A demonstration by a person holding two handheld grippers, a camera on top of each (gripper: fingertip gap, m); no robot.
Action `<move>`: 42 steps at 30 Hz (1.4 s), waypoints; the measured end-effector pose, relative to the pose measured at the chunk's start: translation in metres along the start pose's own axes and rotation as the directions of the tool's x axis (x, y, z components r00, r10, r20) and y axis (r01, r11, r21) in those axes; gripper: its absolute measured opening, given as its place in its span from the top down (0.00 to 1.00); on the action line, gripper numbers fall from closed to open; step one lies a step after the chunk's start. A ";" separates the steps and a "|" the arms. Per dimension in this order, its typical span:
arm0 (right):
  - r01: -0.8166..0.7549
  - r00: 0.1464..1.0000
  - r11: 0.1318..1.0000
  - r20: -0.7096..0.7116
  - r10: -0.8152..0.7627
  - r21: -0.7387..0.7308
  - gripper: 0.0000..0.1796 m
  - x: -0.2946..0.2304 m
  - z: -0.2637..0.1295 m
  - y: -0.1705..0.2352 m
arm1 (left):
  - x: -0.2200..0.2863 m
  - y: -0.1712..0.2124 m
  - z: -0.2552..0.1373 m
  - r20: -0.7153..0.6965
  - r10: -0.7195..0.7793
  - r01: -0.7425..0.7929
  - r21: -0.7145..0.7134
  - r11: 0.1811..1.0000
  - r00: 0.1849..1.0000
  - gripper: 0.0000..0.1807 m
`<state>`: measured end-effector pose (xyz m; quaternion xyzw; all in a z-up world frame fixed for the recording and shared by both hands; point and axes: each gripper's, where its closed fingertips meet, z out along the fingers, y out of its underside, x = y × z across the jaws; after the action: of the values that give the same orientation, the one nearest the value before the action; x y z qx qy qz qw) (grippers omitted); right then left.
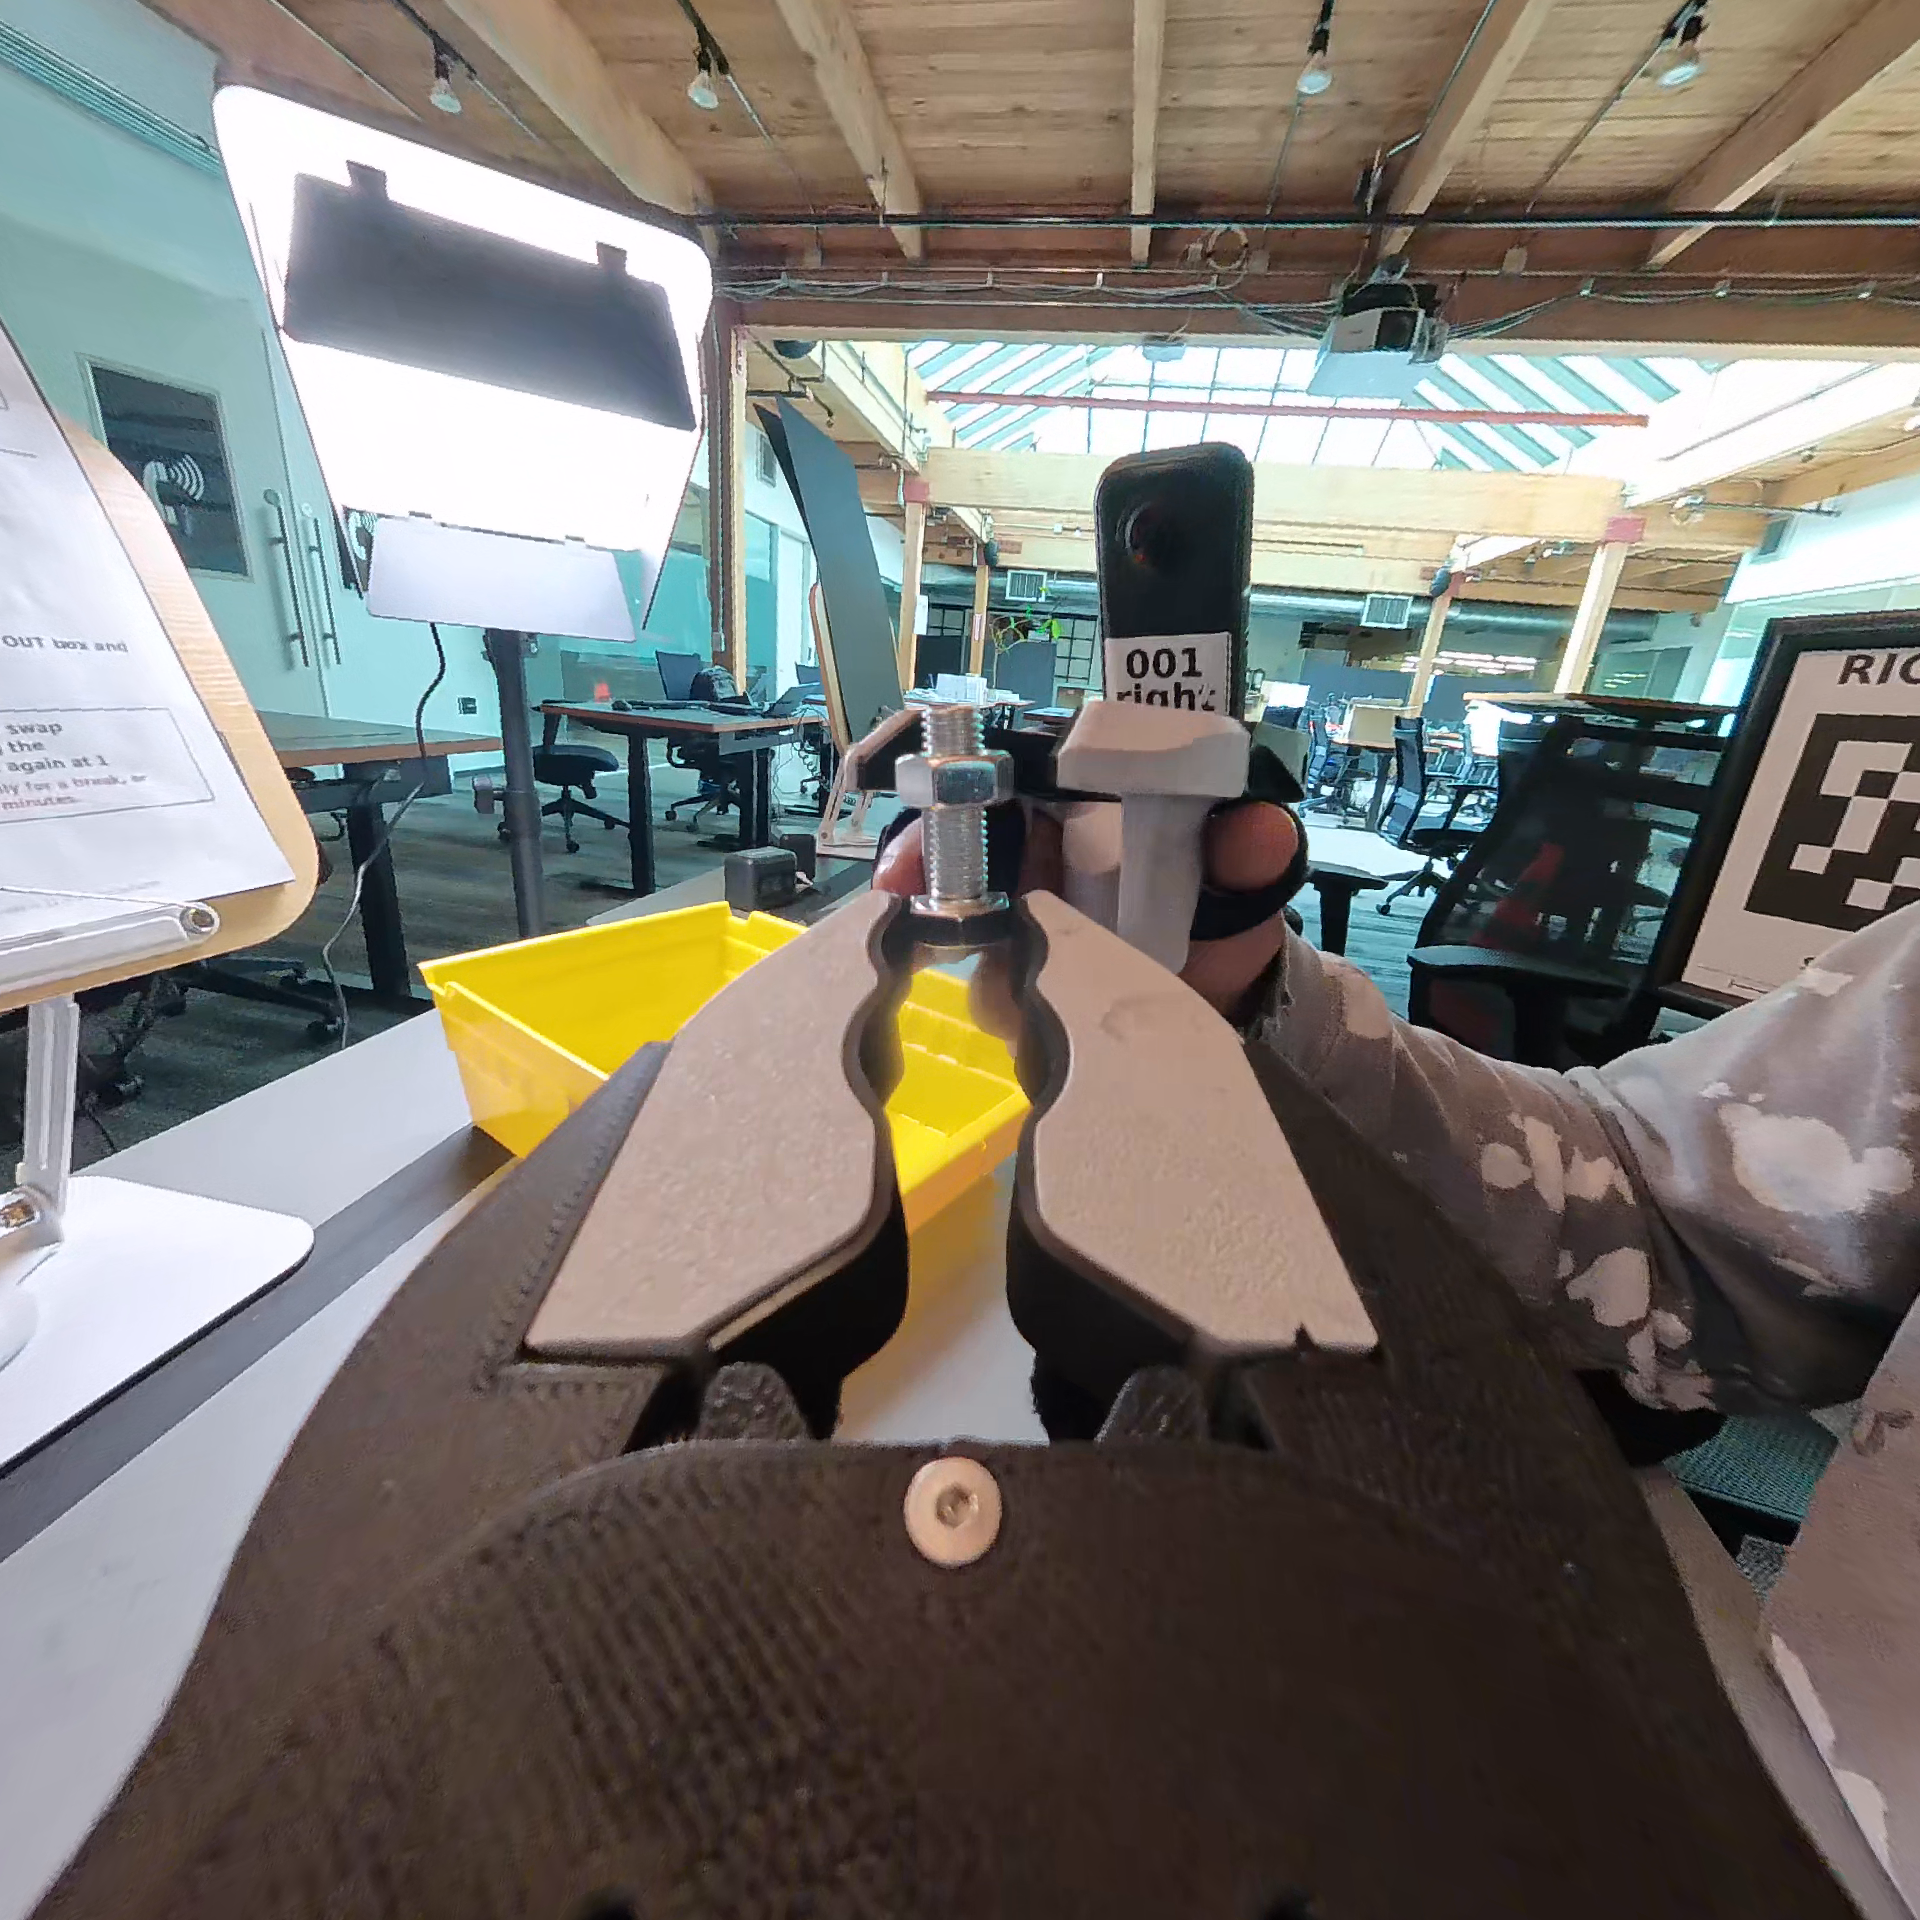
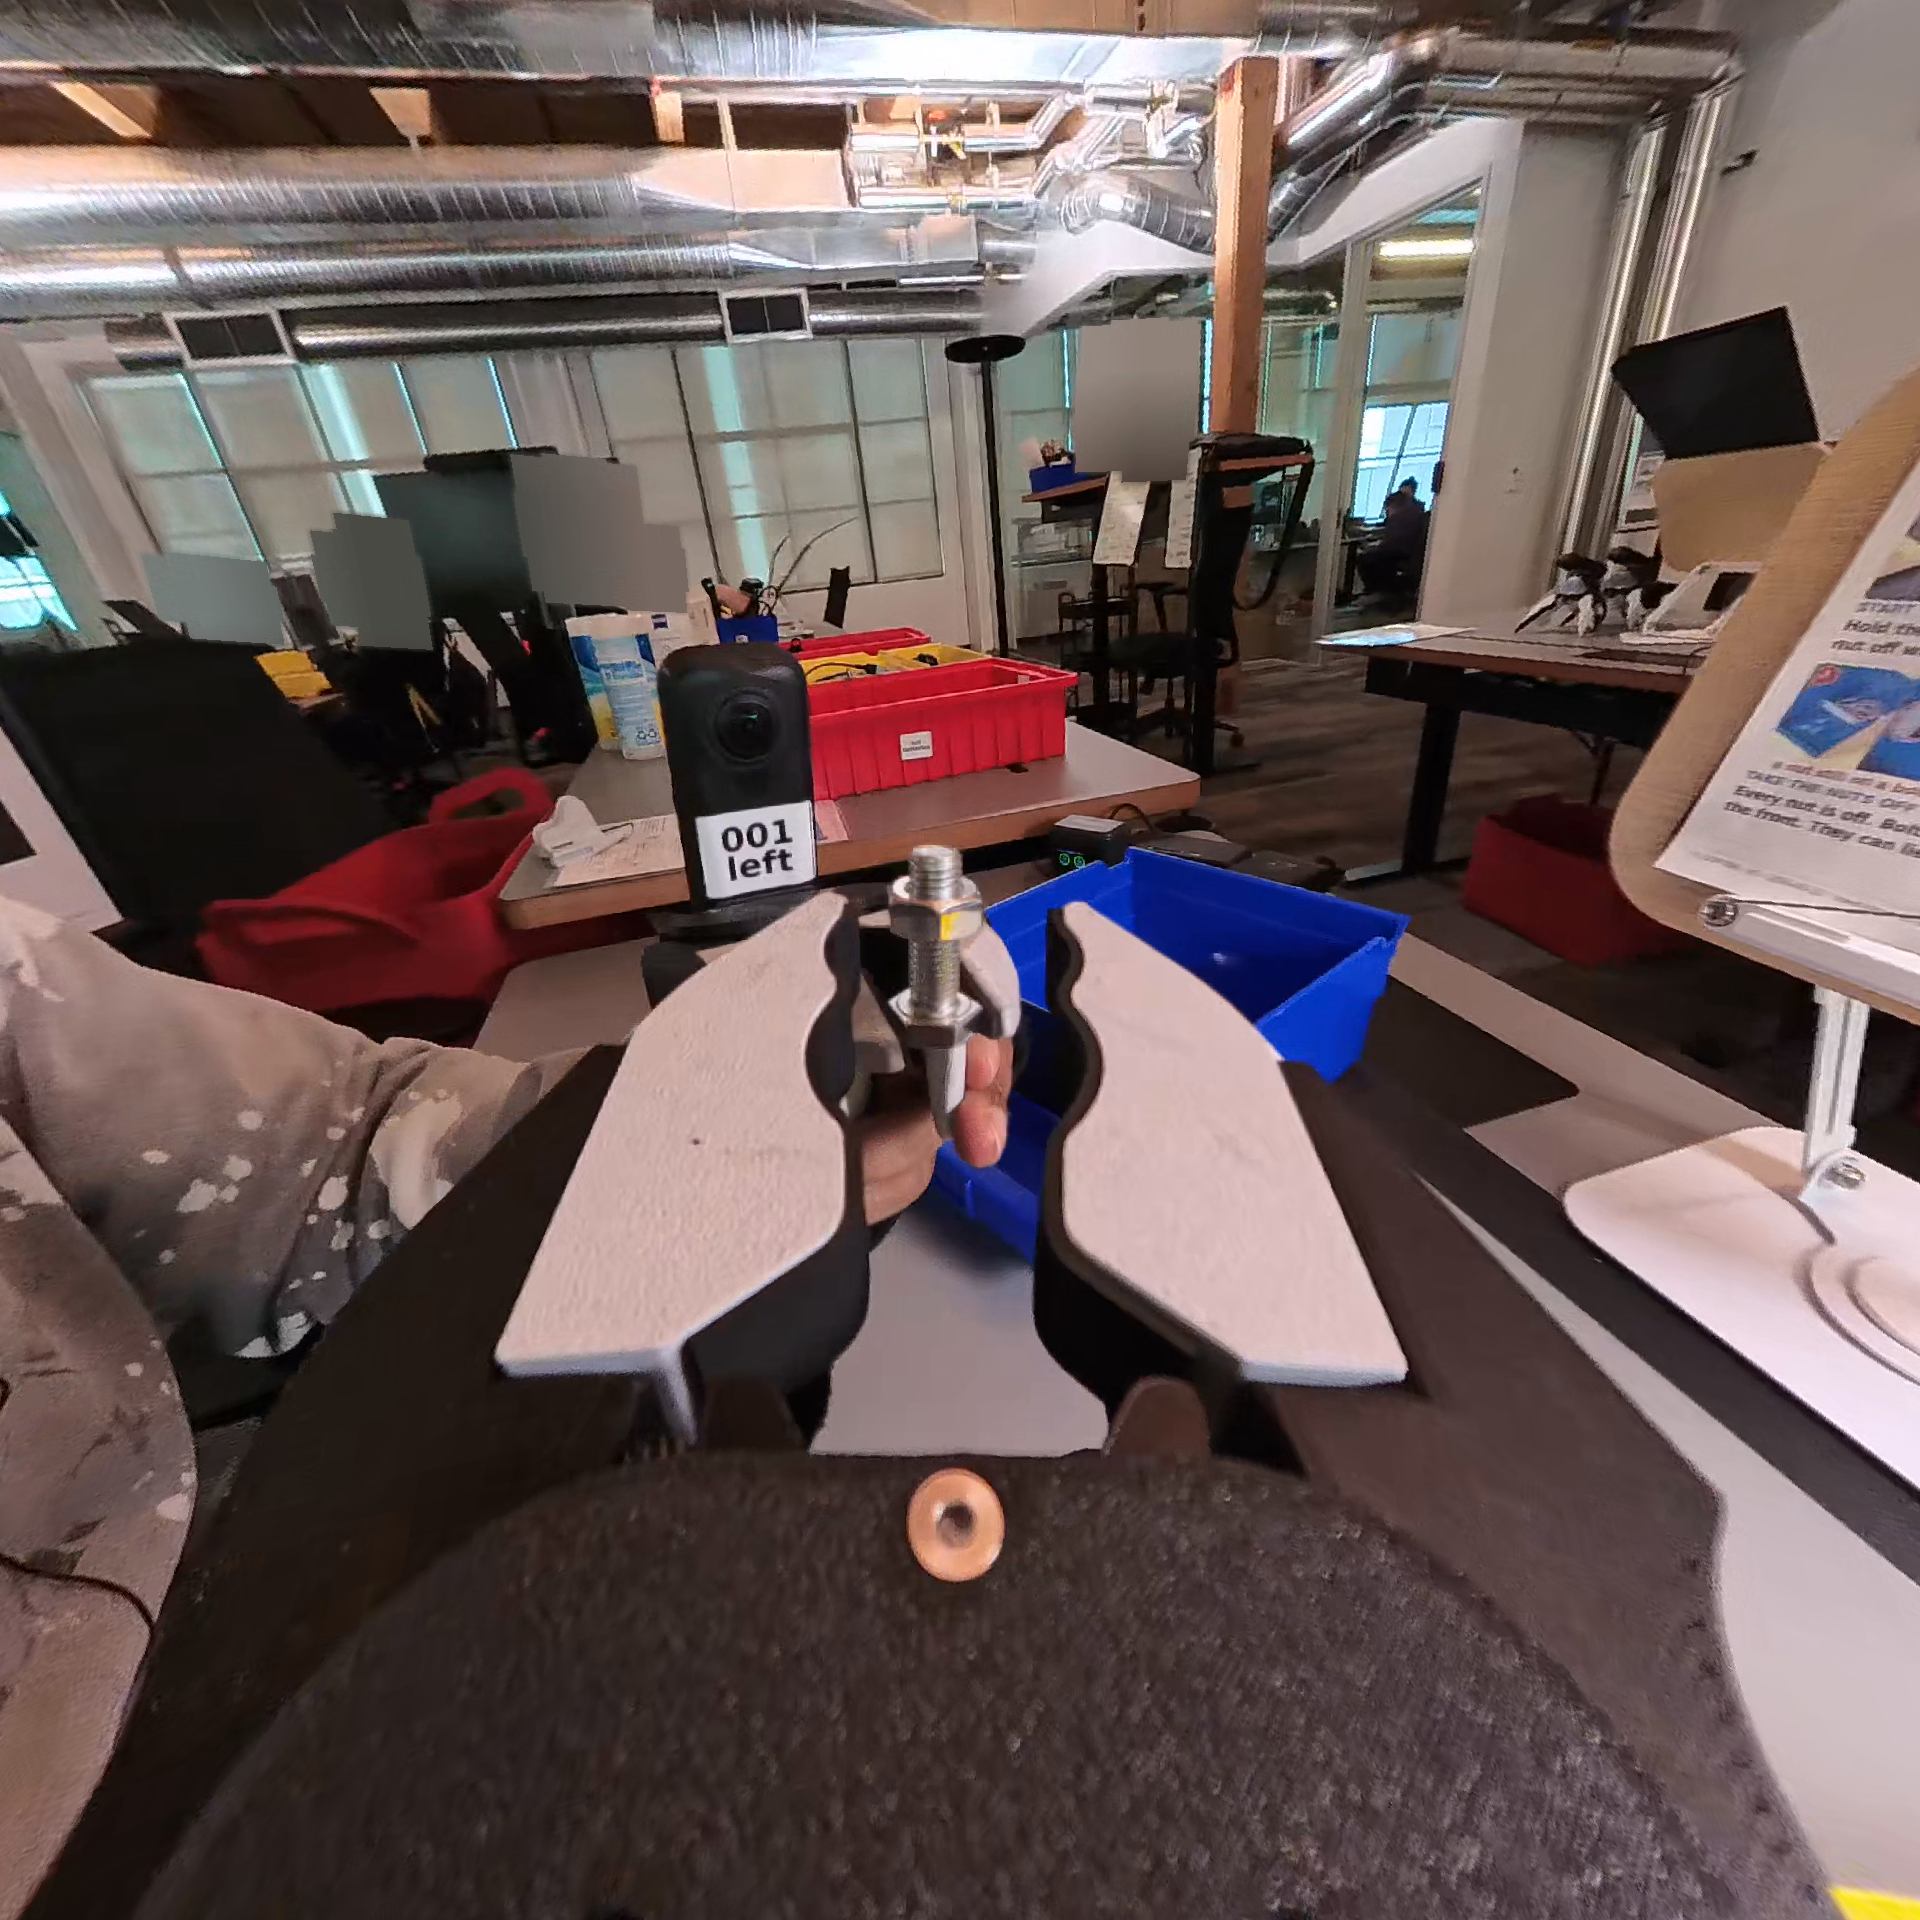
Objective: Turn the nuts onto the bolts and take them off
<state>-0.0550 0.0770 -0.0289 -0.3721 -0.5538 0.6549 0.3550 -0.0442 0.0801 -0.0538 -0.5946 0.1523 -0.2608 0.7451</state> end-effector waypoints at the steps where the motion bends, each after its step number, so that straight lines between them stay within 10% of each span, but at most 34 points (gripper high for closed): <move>1: -0.001 1.000 1.000 -0.013 0.001 -0.006 0.82 0.002 0.002 0.002 | 0.001 0.000 0.000 -0.003 0.006 -0.006 0.000 1.000 1.000 0.90; 5: -0.010 0.994 0.998 -0.110 0.016 0.060 1.00 0.023 -0.009 -0.006 | 0.001 -0.008 -0.003 -0.009 -0.003 0.004 0.038 0.999 1.000 0.90; 14: 0.007 0.999 1.000 -0.045 -0.005 0.028 0.81 0.003 0.004 -0.002 | 0.001 -0.004 -0.001 0.021 0.041 -0.041 0.004 0.999 0.999 0.90; 18: -0.015 0.988 0.995 -0.152 0.030 0.100 0.96 0.028 -0.011 -0.012 | 0.001 -0.012 -0.005 0.015 0.032 -0.032 0.040 0.999 0.999 0.90; 25: 0.004 0.999 0.999 -0.053 -0.001 0.053 0.82 0.002 0.001 -0.008 | -0.001 -0.005 -0.002 0.034 0.042 -0.042 0.010 0.999 0.999 0.90; 31: -0.006 0.990 0.993 -0.139 0.022 0.114 0.97 0.022 -0.011 -0.016 | 0.002 -0.013 -0.004 0.018 0.036 -0.036 0.038 0.999 0.999 0.90; 38: 0.013 0.999 0.998 -0.046 -0.010 0.059 0.82 -0.002 0.001 -0.011 | 0.001 -0.007 -0.002 0.028 0.043 -0.044 0.014 0.999 0.999 0.90; 42: 0.000 0.998 0.997 -0.066 0.005 0.071 0.91 0.004 -0.001 -0.011 | 0.002 -0.009 -0.002 0.027 0.033 -0.034 0.023 0.999 0.999 0.90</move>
<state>-0.0557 0.0826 -0.0183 -0.3813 -0.5176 0.6620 0.3853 -0.0455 0.0759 -0.0453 -0.5865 0.1492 -0.2420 0.7584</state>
